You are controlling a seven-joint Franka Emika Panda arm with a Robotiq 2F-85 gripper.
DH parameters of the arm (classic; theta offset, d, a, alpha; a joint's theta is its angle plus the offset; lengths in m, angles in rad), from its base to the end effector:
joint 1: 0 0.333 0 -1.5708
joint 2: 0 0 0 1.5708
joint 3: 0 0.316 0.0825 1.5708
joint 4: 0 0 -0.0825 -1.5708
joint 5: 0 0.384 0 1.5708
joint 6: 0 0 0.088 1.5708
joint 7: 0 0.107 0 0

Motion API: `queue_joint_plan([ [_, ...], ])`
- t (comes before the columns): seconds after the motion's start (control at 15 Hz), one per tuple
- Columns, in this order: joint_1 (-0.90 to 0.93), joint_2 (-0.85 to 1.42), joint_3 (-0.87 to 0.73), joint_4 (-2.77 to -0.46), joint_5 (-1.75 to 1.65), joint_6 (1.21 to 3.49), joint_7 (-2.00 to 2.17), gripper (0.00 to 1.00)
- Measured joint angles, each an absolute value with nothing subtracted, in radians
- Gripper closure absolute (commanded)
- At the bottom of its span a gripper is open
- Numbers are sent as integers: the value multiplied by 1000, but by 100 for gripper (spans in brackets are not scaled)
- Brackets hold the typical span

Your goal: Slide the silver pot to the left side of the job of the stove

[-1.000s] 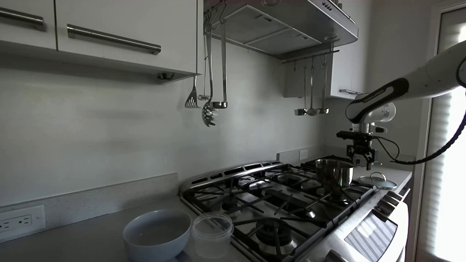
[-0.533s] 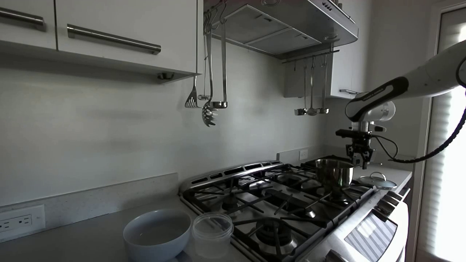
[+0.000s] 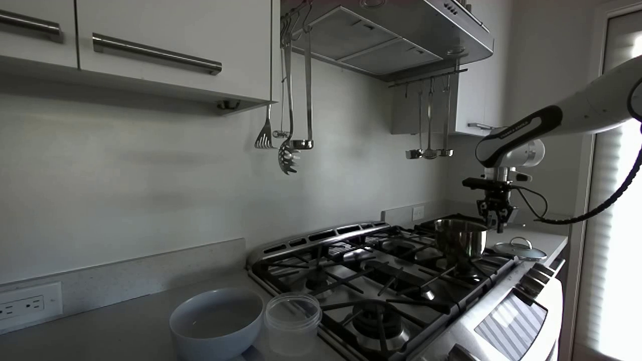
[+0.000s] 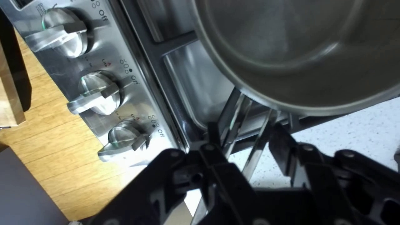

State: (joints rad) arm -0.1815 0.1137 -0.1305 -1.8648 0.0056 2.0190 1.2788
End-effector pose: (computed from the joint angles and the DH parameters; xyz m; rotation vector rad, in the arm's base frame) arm 0.5673 -0.1802 0.4583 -2.1898 2.2367 -0.0645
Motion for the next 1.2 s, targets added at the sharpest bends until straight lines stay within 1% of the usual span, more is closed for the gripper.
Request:
queue_joint_plan([
  [0.13,-181,117,-131,-1861,7,2019,1279,84],
  [0.2,-181,119,-132,-1856,10,2021,1279,89],
  [0.4,-180,124,-133,-1854,12,2020,1274,92],
  [1.2,-166,124,-134,-1852,46,2020,1222,92],
])
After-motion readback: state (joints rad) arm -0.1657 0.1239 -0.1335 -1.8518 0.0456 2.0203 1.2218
